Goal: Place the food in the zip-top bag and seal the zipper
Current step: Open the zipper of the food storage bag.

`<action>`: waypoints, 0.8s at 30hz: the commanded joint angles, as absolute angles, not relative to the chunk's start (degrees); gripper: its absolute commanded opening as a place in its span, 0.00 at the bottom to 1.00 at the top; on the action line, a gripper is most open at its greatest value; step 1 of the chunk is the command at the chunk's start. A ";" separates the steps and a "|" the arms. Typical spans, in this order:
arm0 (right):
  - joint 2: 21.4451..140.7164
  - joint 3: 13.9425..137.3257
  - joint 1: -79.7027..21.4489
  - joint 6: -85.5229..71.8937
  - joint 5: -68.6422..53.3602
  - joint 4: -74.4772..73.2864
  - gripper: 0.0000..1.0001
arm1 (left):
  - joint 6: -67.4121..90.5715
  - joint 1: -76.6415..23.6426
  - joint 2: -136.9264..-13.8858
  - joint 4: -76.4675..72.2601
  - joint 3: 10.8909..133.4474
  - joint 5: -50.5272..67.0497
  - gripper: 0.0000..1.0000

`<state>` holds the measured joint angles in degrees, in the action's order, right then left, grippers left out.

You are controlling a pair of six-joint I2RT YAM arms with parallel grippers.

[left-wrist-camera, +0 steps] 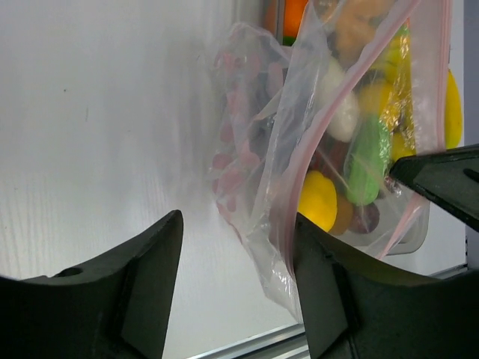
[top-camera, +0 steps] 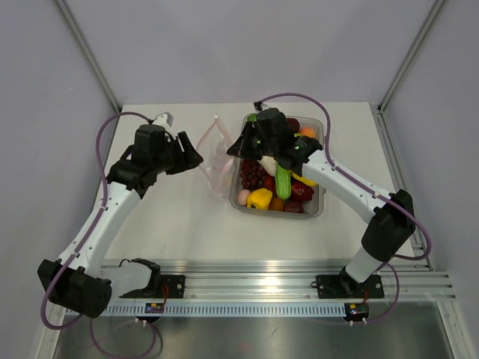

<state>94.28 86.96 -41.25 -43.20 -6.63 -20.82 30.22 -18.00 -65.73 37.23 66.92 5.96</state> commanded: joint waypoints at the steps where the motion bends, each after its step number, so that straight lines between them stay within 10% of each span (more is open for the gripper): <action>1: 92.11 87.10 -41.13 -43.51 -6.33 -18.98 0.00 | 32.96 -18.11 -66.62 30.15 66.80 7.47 0.61; 4: 92.72 87.28 -41.13 -43.77 -6.85 -18.90 0.00 | 33.49 -18.11 -67.59 28.57 66.80 8.35 0.59; 12: 93.08 87.45 -41.22 -43.51 -7.56 -19.33 0.00 | 30.86 -18.11 -70.31 33.11 70.92 4.33 0.00; 24: 94.92 86.31 -40.96 -40.96 -6.68 -19.60 0.00 | 24.43 -18.02 -67.94 40.16 81.04 -6.15 0.00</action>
<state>94.48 86.91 -41.25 -42.70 -7.09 -20.80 27.03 -18.02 -69.10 39.42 78.41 -1.65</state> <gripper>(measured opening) 0.018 0.009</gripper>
